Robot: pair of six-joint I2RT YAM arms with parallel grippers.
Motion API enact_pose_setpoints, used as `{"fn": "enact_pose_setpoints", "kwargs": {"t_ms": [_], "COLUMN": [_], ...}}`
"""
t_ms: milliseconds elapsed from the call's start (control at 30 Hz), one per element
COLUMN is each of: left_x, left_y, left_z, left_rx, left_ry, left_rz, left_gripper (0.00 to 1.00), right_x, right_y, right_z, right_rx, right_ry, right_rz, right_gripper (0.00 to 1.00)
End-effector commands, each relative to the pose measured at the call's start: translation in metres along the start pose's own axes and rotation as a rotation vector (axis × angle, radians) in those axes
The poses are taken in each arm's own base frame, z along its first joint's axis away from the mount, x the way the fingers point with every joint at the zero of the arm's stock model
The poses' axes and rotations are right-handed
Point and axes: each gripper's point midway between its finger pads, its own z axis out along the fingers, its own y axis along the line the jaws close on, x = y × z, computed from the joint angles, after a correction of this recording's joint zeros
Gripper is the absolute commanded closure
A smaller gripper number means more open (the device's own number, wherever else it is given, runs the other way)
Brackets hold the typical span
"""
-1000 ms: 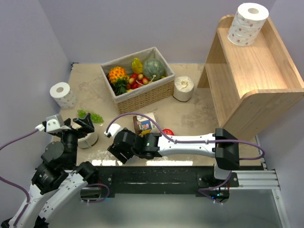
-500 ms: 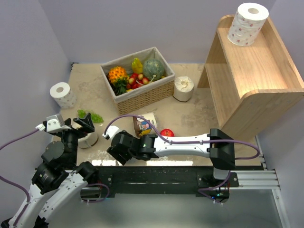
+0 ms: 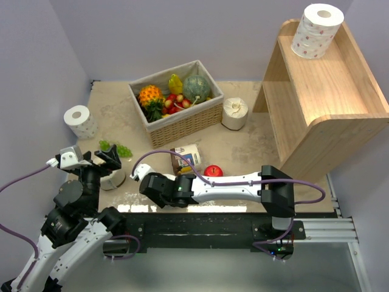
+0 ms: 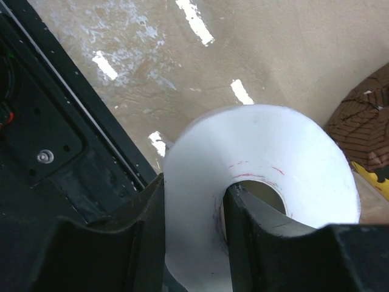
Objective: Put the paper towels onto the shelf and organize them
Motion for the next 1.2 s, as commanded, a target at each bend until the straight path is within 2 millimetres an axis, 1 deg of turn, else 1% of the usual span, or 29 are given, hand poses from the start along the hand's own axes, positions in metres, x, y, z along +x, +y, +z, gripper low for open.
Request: {"fn": "enact_pose_setpoints", "kwargs": {"t_ms": [0, 33, 133, 167, 233, 300, 333, 367, 400, 433, 467, 500, 533, 600, 633, 700, 733, 767, 800, 833, 867, 967, 1000, 1067, 1100, 1133, 1167], "left_x": [-0.006, -0.006, -0.006, -0.006, -0.007, -0.007, -0.007, -0.006, -0.006, -0.006, -0.007, -0.006, -0.006, -0.007, -0.007, -0.006, -0.006, -0.005, -0.005, -0.005, -0.005, -0.006, -0.005, -0.005, -0.006, -0.005, -0.005], "left_y": [-0.001, -0.001, -0.001, -0.001, -0.001, -0.001, -0.001, -0.002, -0.002, -0.002, -0.002, -0.002, -0.002, -0.002, -0.002, -0.003, -0.004, -0.004, -0.004, -0.004, -0.005, -0.004, -0.004, -0.005, -0.004, -0.005, -0.005], "left_z": [0.003, 0.003, 0.003, 0.003, 0.003, 0.003, 0.002, 0.003, 0.003, 0.003, 0.002, 0.003, 0.003, 0.002, 0.002, 0.003, 0.003, 0.003, 0.003, 0.003, 0.003, 0.003, 0.003, 0.003, 0.003, 0.003, 0.003], "left_rx": [-0.014, -0.017, -0.016, -0.014, -0.015, -0.015, -0.013, -0.01, -0.011, -0.009, -0.008, -0.006, -0.006, -0.003, -0.003, 0.001, 0.002, 0.003, 0.004, 0.004, 0.006, 0.005, 0.005, 0.006, 0.007, 0.008, 0.008], "left_ry": [-0.023, -0.023, -0.022, -0.023, -0.024, -0.025, -0.025, -0.023, -0.023, -0.024, -0.025, -0.023, -0.023, -0.026, -0.025, -0.023, -0.022, -0.021, -0.019, -0.019, -0.019, -0.022, -0.02, -0.021, -0.022, -0.019, -0.019], "left_rz": [-0.025, -0.024, -0.023, -0.025, -0.024, -0.025, -0.026, -0.025, -0.024, -0.026, -0.027, -0.023, -0.024, -0.026, -0.025, -0.022, -0.022, -0.018, -0.017, -0.016, -0.016, -0.019, -0.017, -0.018, -0.017, -0.015, -0.015], "left_gripper": [0.0, 0.0, 0.0, 0.0, 0.0, 0.0, 0.0, 0.0, 0.0, 0.0, 0.0, 0.0, 0.0, 0.0, 0.0, 0.0, 0.0, 0.0, 0.0, 0.0, 0.0, 0.0, 0.0, 0.0, 0.0, 0.0, 0.0], "right_x": [-0.056, -0.06, -0.079, -0.088, -0.1, -0.117, -0.121, -0.137, -0.144, -0.151, -0.161, -0.166, -0.172, -0.178, -0.183, -0.187, -0.19, -0.188, -0.187, -0.186, -0.18, -0.169, -0.163, -0.156, -0.149, -0.147, -0.148], "right_y": [-0.016, -0.019, -0.036, -0.043, -0.06, -0.081, -0.098, -0.116, -0.129, -0.158, -0.173, -0.188, -0.214, -0.237, -0.255, -0.273, -0.285, -0.295, -0.301, -0.311, -0.319, -0.341, -0.353, -0.363, -0.374, -0.378, -0.381], "right_z": [-0.053, -0.061, -0.089, -0.103, -0.122, -0.149, -0.161, -0.178, -0.188, -0.203, -0.218, -0.229, -0.25, -0.275, -0.299, -0.327, -0.35, -0.366, -0.377, -0.392, -0.407, -0.436, -0.445, -0.457, -0.463, -0.466, -0.462], "right_rx": [0.036, 0.039, 0.096, 0.118, 0.189, 0.254, 0.321, 0.362, 0.395, 0.47, 0.499, 0.537, 0.602, 0.68, 0.734, 0.802, 0.839, 0.894, 0.928, 0.965, 1.008, 1.086, 1.118, 1.133, 1.163, 1.167, 1.147], "right_ry": [-0.142, -0.148, -0.18, -0.189, -0.209, -0.237, -0.236, -0.277, -0.293, -0.308, -0.344, -0.347, -0.378, -0.401, -0.444, -0.463, -0.501, -0.504, -0.496, -0.511, -0.515, -0.509, -0.502, -0.515, -0.498, -0.499, -0.504], "right_rz": [0.013, -0.009, -0.052, -0.06, -0.091, -0.097, -0.123, -0.096, -0.089, -0.075, -0.036, -0.063, -0.021, -0.026, 0.01, -0.01, 0.019, 0.035, 0.016, 0.036, 0.056, 0.073, 0.094, 0.112, 0.127, 0.132, 0.13], "right_gripper": [0.67, 0.68, 0.68, 0.68, 0.68, 0.68, 0.68, 0.67, 0.67, 0.66, 0.66, 0.66, 0.66, 0.66, 0.66, 0.66, 0.65, 0.65, 0.64, 0.64, 0.64, 0.63, 0.62, 0.61, 0.6, 0.6, 0.59]}}
